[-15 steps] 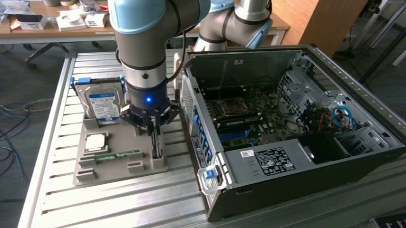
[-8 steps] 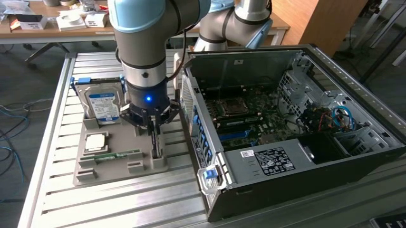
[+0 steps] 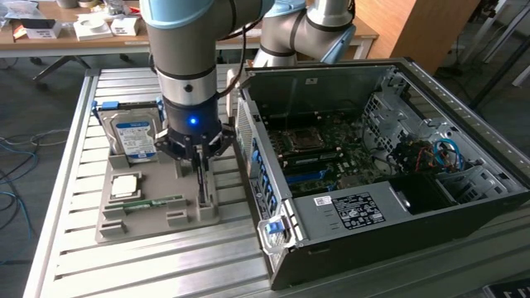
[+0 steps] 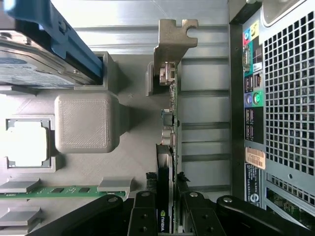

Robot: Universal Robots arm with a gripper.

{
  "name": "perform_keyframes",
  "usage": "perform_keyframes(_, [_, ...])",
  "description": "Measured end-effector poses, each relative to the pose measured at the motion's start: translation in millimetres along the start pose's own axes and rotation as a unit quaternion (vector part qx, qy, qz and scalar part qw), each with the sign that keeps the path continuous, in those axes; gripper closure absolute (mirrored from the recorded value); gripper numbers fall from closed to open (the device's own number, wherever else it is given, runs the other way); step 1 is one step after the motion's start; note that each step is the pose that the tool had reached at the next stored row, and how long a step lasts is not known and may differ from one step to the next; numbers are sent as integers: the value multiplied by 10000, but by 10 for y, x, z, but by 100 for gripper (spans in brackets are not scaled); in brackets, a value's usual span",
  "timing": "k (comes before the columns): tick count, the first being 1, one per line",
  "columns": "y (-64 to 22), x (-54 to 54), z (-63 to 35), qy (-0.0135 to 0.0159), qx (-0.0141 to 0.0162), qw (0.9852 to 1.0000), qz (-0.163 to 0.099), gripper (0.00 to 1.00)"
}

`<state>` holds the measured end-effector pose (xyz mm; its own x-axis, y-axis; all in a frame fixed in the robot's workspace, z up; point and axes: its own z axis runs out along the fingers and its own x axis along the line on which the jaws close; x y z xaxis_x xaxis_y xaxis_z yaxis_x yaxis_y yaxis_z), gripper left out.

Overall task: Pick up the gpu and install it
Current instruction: 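Pick up the gpu and move the gpu toward the slot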

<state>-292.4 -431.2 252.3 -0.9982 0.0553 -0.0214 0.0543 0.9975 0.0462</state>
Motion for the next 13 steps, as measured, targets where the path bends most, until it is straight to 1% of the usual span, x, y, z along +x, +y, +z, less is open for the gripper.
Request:
perform_keyframes(7, [10, -5, -222, 0, -12, 10000, -2, 74])
perform_keyframes(13, [22, -10, -473, -1, -13, 10000, -2, 74])
